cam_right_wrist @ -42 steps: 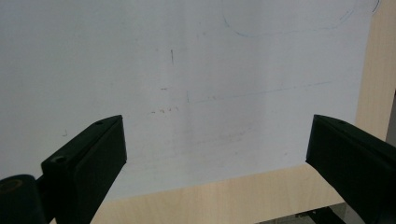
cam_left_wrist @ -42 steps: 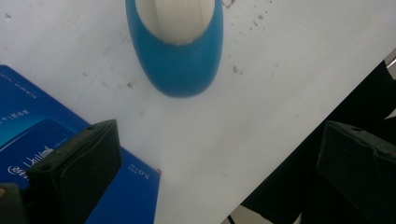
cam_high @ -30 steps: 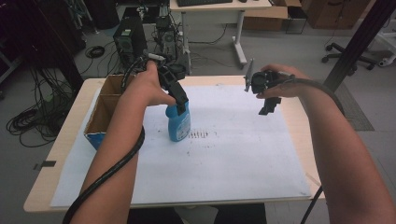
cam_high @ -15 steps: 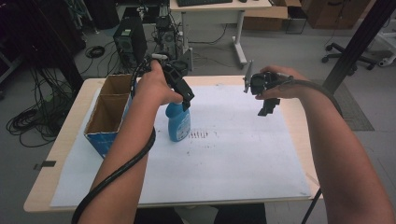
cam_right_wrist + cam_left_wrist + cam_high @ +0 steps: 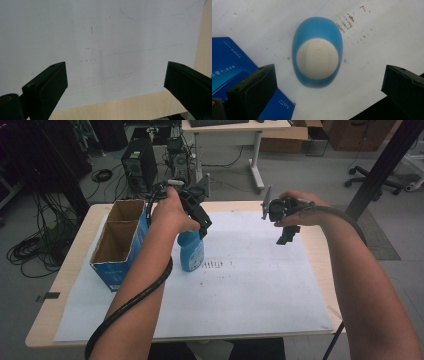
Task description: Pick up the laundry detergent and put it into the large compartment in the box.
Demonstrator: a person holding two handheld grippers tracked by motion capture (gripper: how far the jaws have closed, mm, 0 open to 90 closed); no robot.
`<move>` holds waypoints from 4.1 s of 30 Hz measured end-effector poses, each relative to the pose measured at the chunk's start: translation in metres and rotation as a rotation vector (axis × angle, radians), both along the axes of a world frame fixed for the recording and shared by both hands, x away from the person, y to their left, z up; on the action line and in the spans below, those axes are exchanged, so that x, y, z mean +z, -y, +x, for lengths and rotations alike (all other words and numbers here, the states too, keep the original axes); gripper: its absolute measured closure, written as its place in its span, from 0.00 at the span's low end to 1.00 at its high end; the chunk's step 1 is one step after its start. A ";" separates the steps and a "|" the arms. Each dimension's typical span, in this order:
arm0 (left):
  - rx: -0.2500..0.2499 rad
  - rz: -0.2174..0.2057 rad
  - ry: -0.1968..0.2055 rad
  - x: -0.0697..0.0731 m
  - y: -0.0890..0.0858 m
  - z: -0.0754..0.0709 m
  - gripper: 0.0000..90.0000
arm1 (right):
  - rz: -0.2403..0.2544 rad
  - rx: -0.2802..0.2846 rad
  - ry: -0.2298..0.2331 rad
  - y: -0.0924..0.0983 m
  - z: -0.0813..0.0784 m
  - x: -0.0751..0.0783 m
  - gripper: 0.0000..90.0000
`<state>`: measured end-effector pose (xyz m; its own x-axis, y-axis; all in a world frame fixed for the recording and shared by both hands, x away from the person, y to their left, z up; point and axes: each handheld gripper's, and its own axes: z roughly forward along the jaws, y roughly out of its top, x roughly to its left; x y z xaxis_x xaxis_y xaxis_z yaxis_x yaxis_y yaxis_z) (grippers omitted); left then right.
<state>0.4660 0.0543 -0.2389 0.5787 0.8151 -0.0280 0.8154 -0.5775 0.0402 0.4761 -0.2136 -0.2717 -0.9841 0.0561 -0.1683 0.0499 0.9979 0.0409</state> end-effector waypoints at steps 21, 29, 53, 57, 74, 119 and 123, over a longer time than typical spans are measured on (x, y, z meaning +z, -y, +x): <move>0.010 0.019 0.005 -0.021 -0.002 0.006 0.00 | -0.001 0.011 0.002 -0.004 0.000 -0.003 0.05; 0.011 0.015 0.012 -0.029 0.000 0.007 0.00 | -0.002 0.017 0.004 -0.006 0.000 -0.005 0.05; 0.024 0.034 0.036 -0.048 0.002 0.009 0.01 | 0.005 0.026 -0.004 -0.011 0.000 -0.008 0.05; 0.022 0.030 0.041 -0.048 0.002 0.009 0.03 | 0.008 0.029 -0.003 -0.012 0.000 -0.008 0.05; 0.010 0.033 0.046 -0.051 0.002 0.011 0.14 | 0.002 0.024 -0.014 -0.013 0.002 -0.015 0.05; 0.009 0.031 0.046 -0.049 0.000 0.012 0.41 | 0.000 0.023 -0.017 -0.015 0.002 -0.016 0.05; 0.008 0.042 0.041 -0.049 0.002 0.013 0.41 | -0.002 0.021 -0.018 -0.015 0.002 -0.016 0.05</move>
<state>0.4786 0.0525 -0.2880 0.5721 0.8196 0.0297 0.8182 -0.5729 0.0495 0.4779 -0.1984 -0.2880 -0.9880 0.0356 -0.1504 0.0302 0.9988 0.0383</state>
